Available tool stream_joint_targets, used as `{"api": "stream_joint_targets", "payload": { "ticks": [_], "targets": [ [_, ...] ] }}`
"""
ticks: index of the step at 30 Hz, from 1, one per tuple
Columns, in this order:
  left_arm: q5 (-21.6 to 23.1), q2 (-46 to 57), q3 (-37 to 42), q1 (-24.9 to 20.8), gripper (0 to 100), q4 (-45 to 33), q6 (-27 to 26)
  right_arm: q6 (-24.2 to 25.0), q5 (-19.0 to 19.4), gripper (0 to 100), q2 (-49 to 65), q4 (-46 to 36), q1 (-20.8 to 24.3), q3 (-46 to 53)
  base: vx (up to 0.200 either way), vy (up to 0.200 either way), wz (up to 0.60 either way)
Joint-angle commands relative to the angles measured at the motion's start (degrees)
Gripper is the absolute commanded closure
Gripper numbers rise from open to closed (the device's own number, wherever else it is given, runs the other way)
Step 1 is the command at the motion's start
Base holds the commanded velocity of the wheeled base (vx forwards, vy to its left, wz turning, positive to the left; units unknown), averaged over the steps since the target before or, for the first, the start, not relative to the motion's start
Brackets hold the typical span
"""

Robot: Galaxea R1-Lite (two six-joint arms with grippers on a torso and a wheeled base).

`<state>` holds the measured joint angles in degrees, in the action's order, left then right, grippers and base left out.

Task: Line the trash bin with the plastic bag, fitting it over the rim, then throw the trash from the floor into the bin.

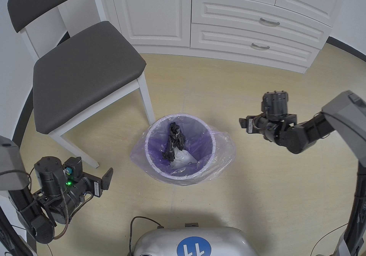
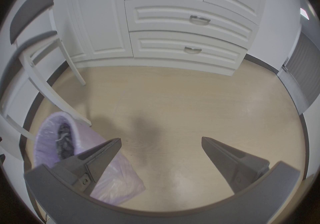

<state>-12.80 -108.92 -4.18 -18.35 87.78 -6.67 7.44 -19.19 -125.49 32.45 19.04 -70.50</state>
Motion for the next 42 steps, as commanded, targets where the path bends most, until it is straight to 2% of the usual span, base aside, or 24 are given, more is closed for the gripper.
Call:
{"api": "stream_joint_targets", "payload": {
  "ticks": [1, 6, 11, 15, 17, 18, 19, 20, 23, 25, 26, 30, 33, 34, 36, 39, 42],
  "targets": [
    [0.67, 18.57, 4.18, -3.19, 0, -0.16, 3.59, 0.3, 1.7, 0, 23.1, 1.3, -3.66, 18.12, 0.0, 0.0, 0.0],
    [0.58, 25.69, 4.18, -3.1, 0, -0.25, 3.77, 0.12, 1.35, 0, 36.11, 5.96, -4.19, 28.4, 0.0, 0.0, 0.0],
    [0.41, 30.52, 2.16, -1.87, 0, -0.25, 4.03, -0.23, 0.91, 0, 46.92, 5.78, -4.19, 34.02, 0.0, 0.0, 0.0],
    [-0.03, 32.9, -1.0, 4.28, 0, -2.27, 1.04, -0.32, -3.58, 0, 59.22, 4.99, -4.19, 39.74, 0.0, 0.0, 0.0],
    [-0.03, 33.16, -1.18, 4.72, 0, -2.71, 0.78, -0.32, -3.75, 0, 60.1, 4.81, -4.19, 40.18, 0.0, 0.0, 0.0],
    [-0.12, 36.33, -2.15, 8.85, 0, -7.36, -0.54, -0.23, -4.1, 0, 68.19, 1.74, -4.1, 43.69, 0.0, 0.0, 0.0],
    [-0.12, 36.33, -2.15, 8.85, 0, -7.36, -0.54, -0.23, -4.1, 0, 68.19, 1.74, -4.1, 43.69, 0.0, 0.0, 0.0],
    [-0.12, 40.1, -3.47, 11.32, 0, -11.41, -0.71, 0.03, -4.63, 0, 73.9, -1.95, -4.1, 45.19, 0.0, 0.0, 0.0],
    [-0.03, 47.22, -8.3, 13.95, 0, -22.13, -0.63, 0.21, -4.63, 0, 84.09, -7.49, -4.19, 46.5, 0.0, 0.0, 0.0],
    [-0.03, 52.06, -11.9, 14.48, 0, -30.13, -0.45, 0.12, -4.98, 0, 90.51, -11.88, -4.72, 46.59, 0.0, 0.0, 0.0],
    [0.06, 55.84, -14.63, 14.48, 0, -36.54, -0.1, -0.14, -5.69, 0, 93.94, -15.05, -5.77, 46.33, 0.0, 0.0, 0.0],
    [0.41, 65.33, -20.6, 14.13, 0, -53.59, 1.13, -0.32, -6.04, 0, 103.25, -23.31, -11.92, 45.54, 0.0, 0.0, 0.0],
    [0.32, 70.08, -23.94, 14.13, 0, -61.77, 3.15, -0.23, -5.95, 0, 108.88, -27.18, -15.35, 45.89, 0.0, 0.0, 0.0],
    [0.32, 70.08, -23.94, 14.13, 0, -61.77, 3.15, -0.23, -5.95, 0, 108.88, -27.18, -15.35, 45.89, 0.0, 0.0, 0.0],
    [0.06, 75.0, -25.44, 14.48, 0, -67.22, 4.03, -0.23, -5.6, 0, 114.59, -32.1, -16.76, 45.89, 0.0, 0.0, 0.0],
    [-0.3, 78.86, -25.44, 14.66, 0, -70.56, 3.68, 0.03, -5.51, 0, 117.4, -35.18, -16.76, 46.24, 0.0, 0.0, 0.0],
    [-2.05, 85.63, -27.46, 15.18, 0, -78.29, 2.89, 0.12, -4.81, 0, 120.92, -36.76, -16.58, 46.94, 0.0, 0.0, 0.0]
  ]
}}
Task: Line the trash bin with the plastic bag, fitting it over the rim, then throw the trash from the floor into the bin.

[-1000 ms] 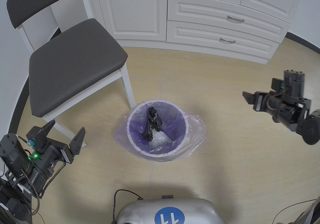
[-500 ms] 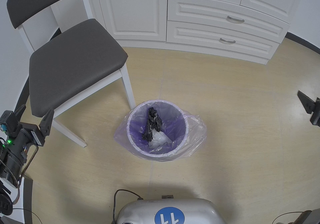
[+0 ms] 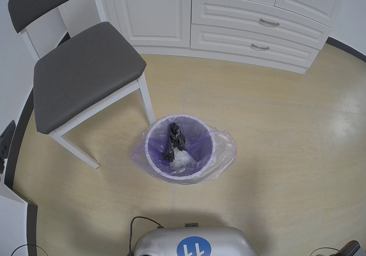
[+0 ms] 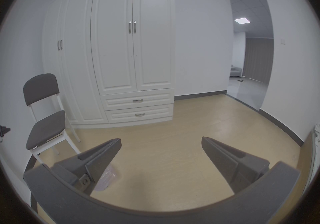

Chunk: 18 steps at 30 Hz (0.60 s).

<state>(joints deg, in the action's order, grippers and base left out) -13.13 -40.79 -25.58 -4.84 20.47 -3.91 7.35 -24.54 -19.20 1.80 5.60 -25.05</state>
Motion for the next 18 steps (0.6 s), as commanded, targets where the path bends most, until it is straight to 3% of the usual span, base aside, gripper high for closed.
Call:
{"api": "stream_joint_targets", "payload": {
  "ticks": [1, 5, 10, 18],
  "targets": [
    [-1.99, 18.9, -7.03, 1.68, 0, -13.61, 0.22, 0.21, 1.34, 0, 15.07, -6.11, -3.31, 1.41, 0.0, 0.0, 0.0],
    [-2.08, 24.88, -11.25, 1.85, 0, -24.77, 0.49, 0.12, 3.8, 0, 16.39, -6.2, -4.28, 0.97, 0.0, 0.0, 0.0],
    [-2.08, 29.63, -13.27, 2.82, 0, -31.89, 0.66, 0.21, 16.19, 0, 19.2, -8.04, -5.42, 2.11, 0.0, 0.0, 0.0],
    [-1.72, 35.16, -10.55, 5.1, 0, -38.49, 0.57, -1.11, 22.61, 0, 19.2, -10.07, -5.42, 8.35, 0.0, 0.0, 0.0]
  ]
}}
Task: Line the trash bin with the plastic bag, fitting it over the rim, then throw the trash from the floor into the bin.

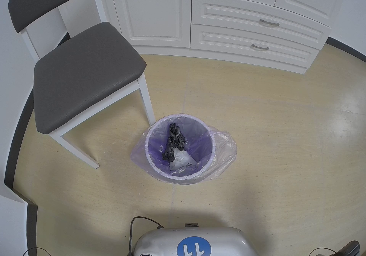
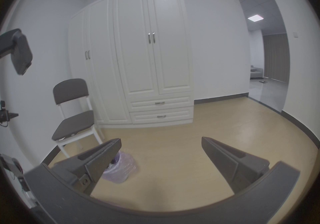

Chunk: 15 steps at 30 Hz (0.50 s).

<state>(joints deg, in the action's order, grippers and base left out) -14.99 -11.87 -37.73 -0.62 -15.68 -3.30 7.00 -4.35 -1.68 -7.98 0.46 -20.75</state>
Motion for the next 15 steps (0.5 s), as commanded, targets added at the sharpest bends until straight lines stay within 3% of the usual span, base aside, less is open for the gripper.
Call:
{"api": "stream_joint_targets", "payload": {
  "ticks": [1, 8, 12, 15],
  "targets": [
    [0.14, 6.78, 2.31, 0.89, 0, -2.6, -0.04, -1.11, 2.59, 0, 1.68, -0.28, -0.29, 4.58, 0.0, 0.0, 0.0],
    [0.05, 11.87, 11.1, 0.53, 0, -2.16, -0.21, -2.34, 4.88, 0, 1.68, 0.6, -0.29, 9.59, 0.0, 0.0, 0.0],
    [0.05, 11.87, 16.02, 0.53, 0, 0.82, -0.21, -2.78, 4.88, 0, 1.68, 11.59, -0.29, 18.55, 0.0, 0.0, 0.0],
    [0.14, 11.87, 20.5, 0.53, 0, 3.55, -0.48, -3.57, 4.79, 0, 1.68, 13.08, -0.29, 20.75, 0.0, 0.0, 0.0]
  ]
}}
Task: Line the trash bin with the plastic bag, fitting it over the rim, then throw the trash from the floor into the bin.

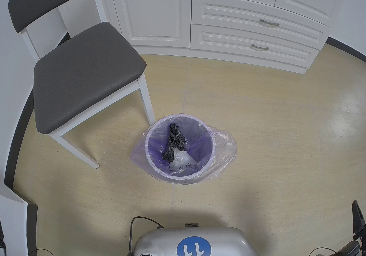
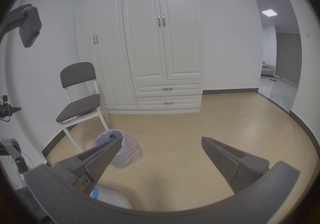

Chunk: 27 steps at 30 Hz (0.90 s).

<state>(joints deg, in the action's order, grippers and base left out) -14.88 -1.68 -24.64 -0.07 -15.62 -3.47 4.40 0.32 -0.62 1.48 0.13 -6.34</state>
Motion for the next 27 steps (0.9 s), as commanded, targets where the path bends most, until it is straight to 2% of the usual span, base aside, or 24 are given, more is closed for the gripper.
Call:
{"api": "stream_joint_targets", "payload": {
  "ticks": [1, 5, 6, 7, 8, 11, 18, 23, 25, 27],
  "targets": [
    [0.03, 1.68, 9.43, -0.01, 0, 4.98, -0.39, -1.24, 0.21, 0, 0.62, 2.74, 0.04, 6.34, 0.0, 0.0, 0.0],
    [0.21, 1.68, 15.5, -0.01, 0, 10.87, -0.22, -1.32, 0.3, 0, 0.62, 2.39, 0.04, 6.34, 0.0, 0.0, 0.0],
    [0.21, 1.59, 19.45, -0.01, 0, 15.09, -0.04, -1.41, 0.3, 0, 0.62, 2.39, -0.05, 6.34, 0.0, 0.0, 0.0],
    [0.21, 1.59, 19.45, -0.01, 0, 15.09, -0.04, -1.41, 0.3, 0, 0.62, 2.39, -0.05, 6.34, 0.0, 0.0, 0.0],
    [0.38, 1.59, 22.53, -0.01, 0, 18.96, -0.04, -1.41, 0.3, 0, 0.62, 2.39, -0.05, 6.34, 0.0, 0.0, 0.0],
    [1.0, 1.59, 24.64, -0.01, 0, 20.36, 0.22, -1.06, 1.09, 0, 0.62, 2.3, -0.05, 6.34, 0.0, 0.0, 0.0],
    [3.9, 1.59, 24.64, -0.01, 0, 19.57, 2.24, -3.79, 9.26, 0, 0.62, 1.34, -0.05, 6.34, 0.0, 0.0, 0.0],
    [6.18, 1.59, 24.64, -0.01, 0, 19.13, 1.98, -3.26, 8.03, 0, 0.62, 1.51, -0.05, 6.34, 0.0, 0.0, 0.0],
    [8.03, 1.59, 24.64, -0.01, 0, 18.52, 2.51, -2.91, 4.17, 0, 0.62, 1.6, -0.05, 6.34, 0.0, 0.0, 0.0],
    [8.91, 1.59, 24.64, -0.01, 0, 18.52, 2.51, -2.82, 2.76, 0, 0.62, 1.6, -0.05, 6.34, 0.0, 0.0, 0.0]
  ]
}}
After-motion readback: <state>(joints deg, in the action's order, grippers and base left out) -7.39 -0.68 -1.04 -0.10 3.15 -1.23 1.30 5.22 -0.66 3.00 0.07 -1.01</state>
